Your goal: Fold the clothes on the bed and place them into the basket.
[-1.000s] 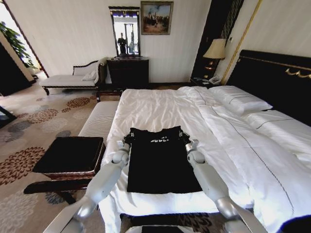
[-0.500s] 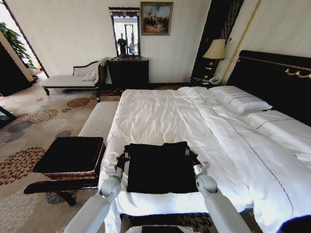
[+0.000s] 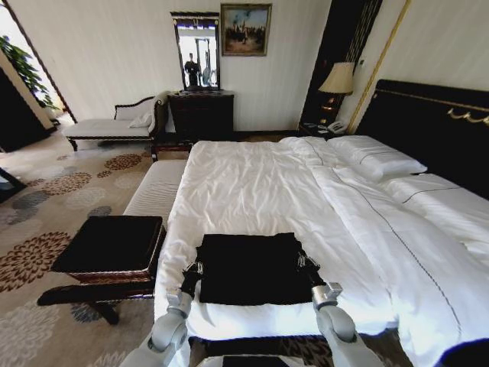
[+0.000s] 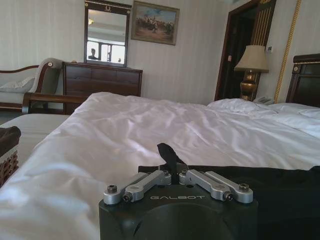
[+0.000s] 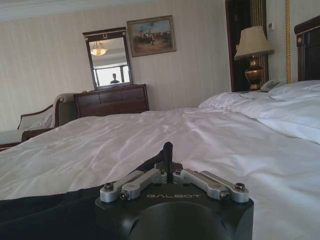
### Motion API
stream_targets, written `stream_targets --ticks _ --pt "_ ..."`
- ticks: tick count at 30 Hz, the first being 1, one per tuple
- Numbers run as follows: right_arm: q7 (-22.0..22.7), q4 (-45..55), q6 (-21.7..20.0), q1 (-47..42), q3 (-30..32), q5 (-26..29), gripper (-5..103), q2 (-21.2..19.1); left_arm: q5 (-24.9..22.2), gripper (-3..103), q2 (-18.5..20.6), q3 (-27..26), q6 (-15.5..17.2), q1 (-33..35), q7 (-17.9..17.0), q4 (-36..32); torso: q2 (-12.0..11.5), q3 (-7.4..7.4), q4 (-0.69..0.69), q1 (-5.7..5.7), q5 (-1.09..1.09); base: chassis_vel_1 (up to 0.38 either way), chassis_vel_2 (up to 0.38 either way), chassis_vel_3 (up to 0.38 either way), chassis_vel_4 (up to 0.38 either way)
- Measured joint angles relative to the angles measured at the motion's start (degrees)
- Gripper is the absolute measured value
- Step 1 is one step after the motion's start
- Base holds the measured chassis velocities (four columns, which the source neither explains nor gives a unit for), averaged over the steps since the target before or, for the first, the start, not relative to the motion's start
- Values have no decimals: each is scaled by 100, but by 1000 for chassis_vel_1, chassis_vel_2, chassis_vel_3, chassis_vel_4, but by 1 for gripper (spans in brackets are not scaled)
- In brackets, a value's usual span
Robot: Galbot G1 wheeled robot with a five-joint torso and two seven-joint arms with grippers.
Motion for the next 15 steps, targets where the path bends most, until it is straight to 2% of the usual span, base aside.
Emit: stream_targets --ticks 8,15 --pt "-55 105 235 -586 273 -94 0 151 340 2 -108 6 -112 265 47 -32 0 0 -1 1 0 0 0 0 0" --pt "-88 -11 398 -759 384 -302 0 259 379 2 -82 82 -119 269 50 9 0 0 -1 1 0 0 0 0 0"
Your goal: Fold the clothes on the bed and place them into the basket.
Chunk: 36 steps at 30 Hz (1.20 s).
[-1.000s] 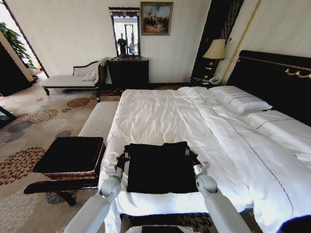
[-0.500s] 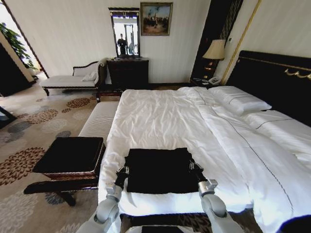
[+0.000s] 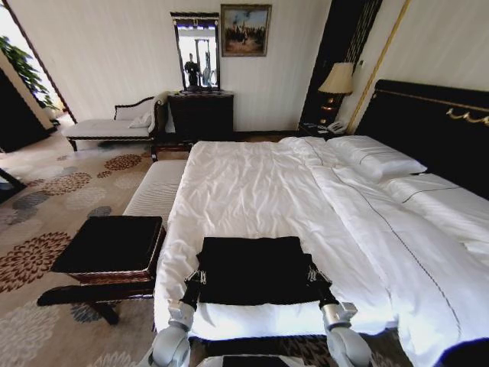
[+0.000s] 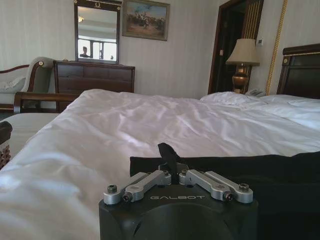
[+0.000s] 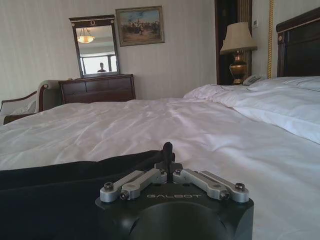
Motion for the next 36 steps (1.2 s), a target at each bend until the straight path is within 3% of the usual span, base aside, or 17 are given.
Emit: stream_targets --ticks 27,29,31,34,36 --pt "-11 155 192 -504 116 -92 0 246 208 -1 85 -153 -9 757 -69 -421 0 0 0 0 -1 0 0 0 0" --pt "-22 72 355 -513 100 -115 -3 263 168 10 48 -153 45 917 -165 -468 0 0 0 0 0 0 0 0 0" --pt "-44 37 430 -521 98 -156 1 278 181 10 32 -153 54 1027 -176 -491 0 0 1 -1 0 0 0 0 0" --pt "-95 50 507 -582 100 -177 17 319 290 25 21 -204 55 1194 -177 -525 0 0 0 -1 0 0 0 0 0" --pt "-106 78 516 -605 107 -177 17 332 288 31 23 -236 55 1212 -177 -554 0 0 0 -1 1 0 0 0 0"
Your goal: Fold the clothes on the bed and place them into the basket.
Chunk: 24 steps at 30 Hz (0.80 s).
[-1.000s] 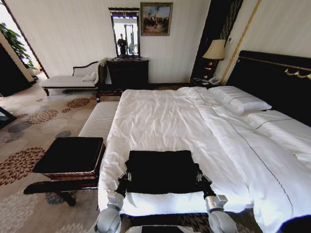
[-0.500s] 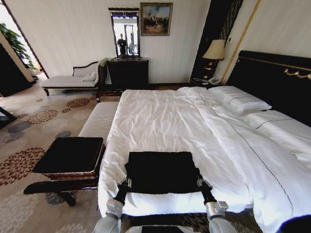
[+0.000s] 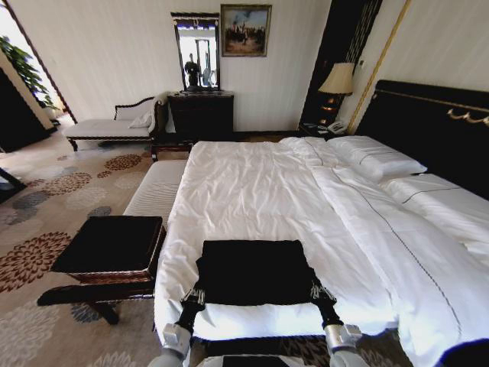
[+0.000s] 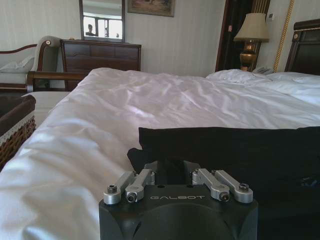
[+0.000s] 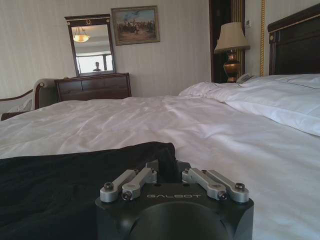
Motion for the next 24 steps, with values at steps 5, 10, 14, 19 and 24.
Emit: stream_targets --ticks 5,10,14,19,24 --pt "-8 90 47 -107 91 84 38 46 -3 48 80 -68 1 1 -3 -146 0 0 0 0 -1 0 0 0 0" --pt "44 219 37 -237 310 334 55 45 -85 64 131 -176 28 -190 -52 -198 0 0 -1 0 -1 0 0 0 0" --pt "139 347 -181 -164 486 648 71 -72 -554 81 190 -187 204 -633 -178 -166 0 0 -1 0 -1 0 0 0 0" --pt "315 427 -483 157 527 809 93 -250 -1731 99 302 -5 782 -1573 -331 232 0 1 -1 1 -1 0 0 0 0" --pt "429 391 -668 508 283 751 100 -335 -2487 100 337 8 1152 -2196 -352 748 -1 2 1 1 0 0 0 0 0"
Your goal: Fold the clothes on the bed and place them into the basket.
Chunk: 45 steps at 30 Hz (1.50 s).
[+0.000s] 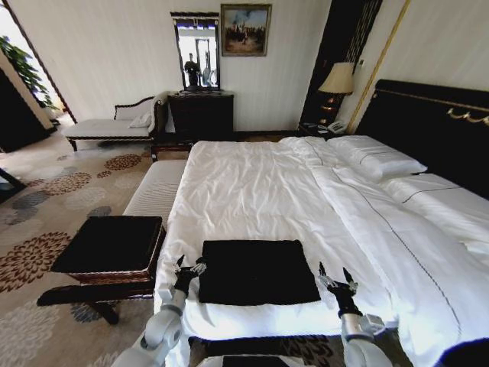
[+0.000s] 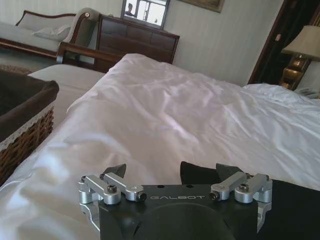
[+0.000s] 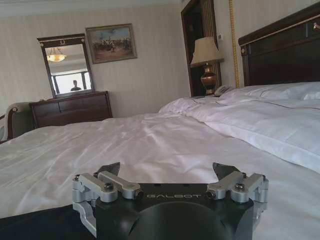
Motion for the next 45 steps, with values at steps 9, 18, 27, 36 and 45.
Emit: stream_targets --ticks 9,18,27,36,45 --pt "46 -97 -101 154 -122 -55 100 -7 -751 100 -78 236 333 -1062 202 885 0 -1 -2 0 -2 0 0 0 0" --pt "114 -74 -206 255 -143 -38 100 -23 -779 94 -232 582 430 -1605 564 1598 0 -1 -1 0 -1 0 0 0 0" --pt "182 -68 -261 325 -141 -20 100 3 -463 70 -395 787 331 -1761 819 2026 0 -1 -1 0 -1 0 0 0 0" --pt "185 -83 -265 328 -144 -25 100 13 -431 38 -473 824 284 -1853 796 2114 0 -1 -1 0 -1 0 0 0 0" --pt "200 -133 -282 350 -163 -37 100 29 -368 6 -506 796 235 -1830 662 2054 1 -2 -2 0 -1 0 0 0 0"
